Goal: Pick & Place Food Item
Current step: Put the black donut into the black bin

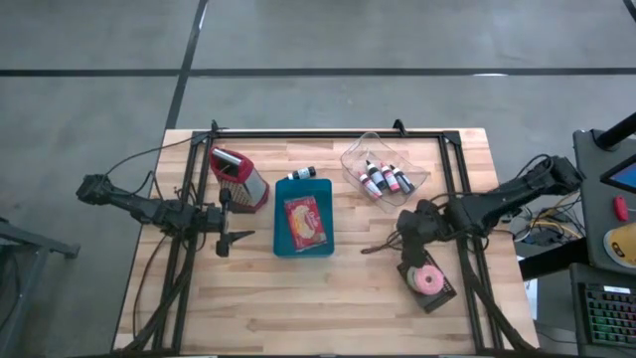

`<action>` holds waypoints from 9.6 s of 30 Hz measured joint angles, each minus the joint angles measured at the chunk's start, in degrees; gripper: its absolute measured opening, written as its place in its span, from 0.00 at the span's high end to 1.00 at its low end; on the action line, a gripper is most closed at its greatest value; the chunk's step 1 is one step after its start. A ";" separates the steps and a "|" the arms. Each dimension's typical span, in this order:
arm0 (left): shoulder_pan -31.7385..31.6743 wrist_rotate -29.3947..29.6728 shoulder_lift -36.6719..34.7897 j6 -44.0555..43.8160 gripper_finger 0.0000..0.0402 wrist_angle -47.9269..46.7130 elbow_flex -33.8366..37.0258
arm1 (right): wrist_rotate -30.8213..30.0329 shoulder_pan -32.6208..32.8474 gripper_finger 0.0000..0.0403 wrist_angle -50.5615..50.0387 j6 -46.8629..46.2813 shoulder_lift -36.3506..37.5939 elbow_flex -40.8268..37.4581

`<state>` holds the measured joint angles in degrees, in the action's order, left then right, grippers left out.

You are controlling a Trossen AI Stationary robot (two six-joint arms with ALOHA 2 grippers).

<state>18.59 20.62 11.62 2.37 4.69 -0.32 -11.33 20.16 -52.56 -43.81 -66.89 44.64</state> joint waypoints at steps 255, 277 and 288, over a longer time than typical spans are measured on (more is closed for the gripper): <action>-0.02 -1.66 0.22 -3.93 0.31 -1.77 -0.02 | 17.29 -8.67 0.83 54.75 24.45 -13.42 -0.17; -0.02 -1.65 0.22 -3.65 0.31 -1.77 -0.02 | 11.04 -8.66 0.83 76.37 51.64 -14.12 -1.03; -0.01 -1.64 0.22 -3.65 0.31 -1.75 0.00 | 4.91 -8.76 0.83 92.16 57.70 -14.12 -7.99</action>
<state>18.58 18.98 11.84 -1.28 2.94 -0.32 -6.42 11.40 39.60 13.90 -81.01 36.66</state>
